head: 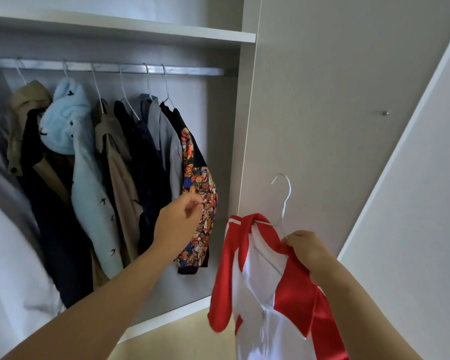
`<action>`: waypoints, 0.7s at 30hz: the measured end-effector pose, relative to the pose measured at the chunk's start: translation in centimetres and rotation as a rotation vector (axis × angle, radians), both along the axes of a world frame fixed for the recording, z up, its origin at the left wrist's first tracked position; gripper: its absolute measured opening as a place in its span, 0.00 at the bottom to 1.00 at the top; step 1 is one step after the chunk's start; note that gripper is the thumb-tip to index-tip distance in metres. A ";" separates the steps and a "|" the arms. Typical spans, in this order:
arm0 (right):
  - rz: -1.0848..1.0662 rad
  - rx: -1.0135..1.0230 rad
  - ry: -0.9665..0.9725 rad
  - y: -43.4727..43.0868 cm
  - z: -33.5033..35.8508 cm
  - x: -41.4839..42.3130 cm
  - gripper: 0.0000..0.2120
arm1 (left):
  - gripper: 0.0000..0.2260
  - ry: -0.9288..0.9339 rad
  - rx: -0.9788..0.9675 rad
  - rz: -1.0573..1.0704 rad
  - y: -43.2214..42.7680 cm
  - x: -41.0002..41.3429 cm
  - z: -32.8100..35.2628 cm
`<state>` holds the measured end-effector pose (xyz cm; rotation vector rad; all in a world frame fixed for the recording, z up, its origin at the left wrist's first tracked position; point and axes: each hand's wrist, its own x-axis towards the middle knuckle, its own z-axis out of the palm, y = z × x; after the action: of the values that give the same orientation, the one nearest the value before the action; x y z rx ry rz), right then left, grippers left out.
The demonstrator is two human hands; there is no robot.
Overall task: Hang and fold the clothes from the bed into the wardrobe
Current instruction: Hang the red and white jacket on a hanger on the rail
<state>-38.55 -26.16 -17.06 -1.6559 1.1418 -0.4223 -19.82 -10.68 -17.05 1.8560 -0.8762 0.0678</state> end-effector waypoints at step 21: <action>-0.060 -0.063 -0.184 -11.6 3.9 22.3 0.14 | 0.14 -0.784 0.535 0.138 -16.0 22.2 4.8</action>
<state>-16.22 -37.76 -13.11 -1.6034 1.0515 -0.6414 2.42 -26.72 -12.21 2.4328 -1.3879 0.7506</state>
